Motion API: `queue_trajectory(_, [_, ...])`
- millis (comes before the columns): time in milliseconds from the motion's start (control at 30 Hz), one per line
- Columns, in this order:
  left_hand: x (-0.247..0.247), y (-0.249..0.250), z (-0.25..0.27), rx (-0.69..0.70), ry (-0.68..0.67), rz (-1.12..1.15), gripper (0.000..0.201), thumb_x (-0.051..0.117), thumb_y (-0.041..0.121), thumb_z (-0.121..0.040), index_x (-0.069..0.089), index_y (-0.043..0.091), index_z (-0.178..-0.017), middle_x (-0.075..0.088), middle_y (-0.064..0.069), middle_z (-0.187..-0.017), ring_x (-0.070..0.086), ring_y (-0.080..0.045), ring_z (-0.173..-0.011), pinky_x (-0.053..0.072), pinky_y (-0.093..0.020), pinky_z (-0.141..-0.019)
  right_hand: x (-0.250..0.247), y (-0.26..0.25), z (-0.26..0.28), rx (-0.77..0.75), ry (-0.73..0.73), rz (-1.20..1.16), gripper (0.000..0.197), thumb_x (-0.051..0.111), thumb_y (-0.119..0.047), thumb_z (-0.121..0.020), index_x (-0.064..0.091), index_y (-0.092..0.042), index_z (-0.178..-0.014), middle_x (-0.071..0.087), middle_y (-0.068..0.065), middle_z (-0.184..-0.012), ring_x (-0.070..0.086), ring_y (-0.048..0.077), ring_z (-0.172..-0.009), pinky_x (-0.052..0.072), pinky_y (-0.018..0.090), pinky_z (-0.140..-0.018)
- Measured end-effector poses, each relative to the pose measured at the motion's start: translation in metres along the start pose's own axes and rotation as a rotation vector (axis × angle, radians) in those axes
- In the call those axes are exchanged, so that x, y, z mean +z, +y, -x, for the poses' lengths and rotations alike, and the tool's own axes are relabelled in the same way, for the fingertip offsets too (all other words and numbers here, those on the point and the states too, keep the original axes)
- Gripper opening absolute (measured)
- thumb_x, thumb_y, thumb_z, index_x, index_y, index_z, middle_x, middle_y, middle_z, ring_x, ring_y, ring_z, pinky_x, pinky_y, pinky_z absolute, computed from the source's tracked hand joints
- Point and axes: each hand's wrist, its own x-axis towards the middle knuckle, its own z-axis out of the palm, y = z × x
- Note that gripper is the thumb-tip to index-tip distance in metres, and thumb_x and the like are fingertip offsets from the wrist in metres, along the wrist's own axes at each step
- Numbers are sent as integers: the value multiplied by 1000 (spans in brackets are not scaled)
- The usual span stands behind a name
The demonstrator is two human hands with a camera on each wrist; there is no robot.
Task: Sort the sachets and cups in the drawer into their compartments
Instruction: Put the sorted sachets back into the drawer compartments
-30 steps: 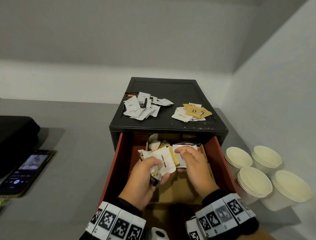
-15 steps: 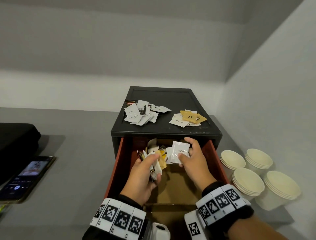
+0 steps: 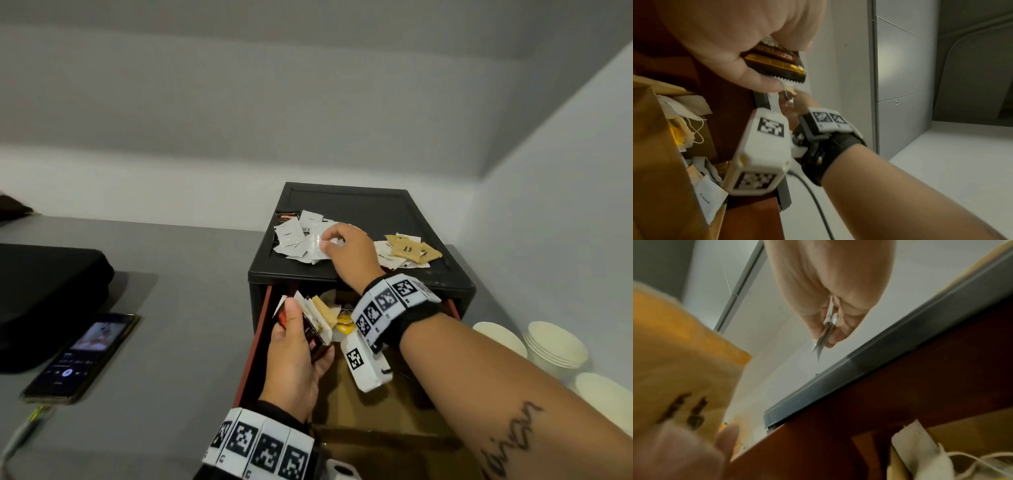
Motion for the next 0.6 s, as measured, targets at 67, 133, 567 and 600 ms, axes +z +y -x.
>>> queue_trajectory(67, [-3,-1,-2,25,-15,36,40,48,48,-92,58,17,-116,68,-9,-106,65,-20,-89,51,-26,-55,8,-3,-11,7,-83,33,26,54,-14,-93,61,-15,-118,57,0,-126,50,15,-118,33,19,-93])
queue_trajectory(133, [-5,-2,-5,36,-34,86,36,50,38,-94,56,16,-122,68,-11,-111,66,-22,-93,51,-28,-57,16,-1,-20,35,-191,166,38,52,-22,-94,52,-20,-133,49,2,-139,43,20,-129,31,29,-107])
queue_trajectory(567, [-9,-8,-12,75,-9,70,23,52,13,-93,55,15,-116,65,-15,-115,63,-32,-106,47,-53,-96,-2,9,19,61,-55,57,40,46,-27,-97,48,-21,-137,39,5,-144,34,19,-134,26,32,-110])
queue_trajectory(600, [-9,-8,-12,79,-16,61,21,52,12,-94,55,15,-114,66,-15,-114,64,-31,-105,48,-52,-95,-6,6,31,69,-61,-22,38,48,-27,-96,51,-19,-134,46,4,-137,42,16,-127,32,29,-105])
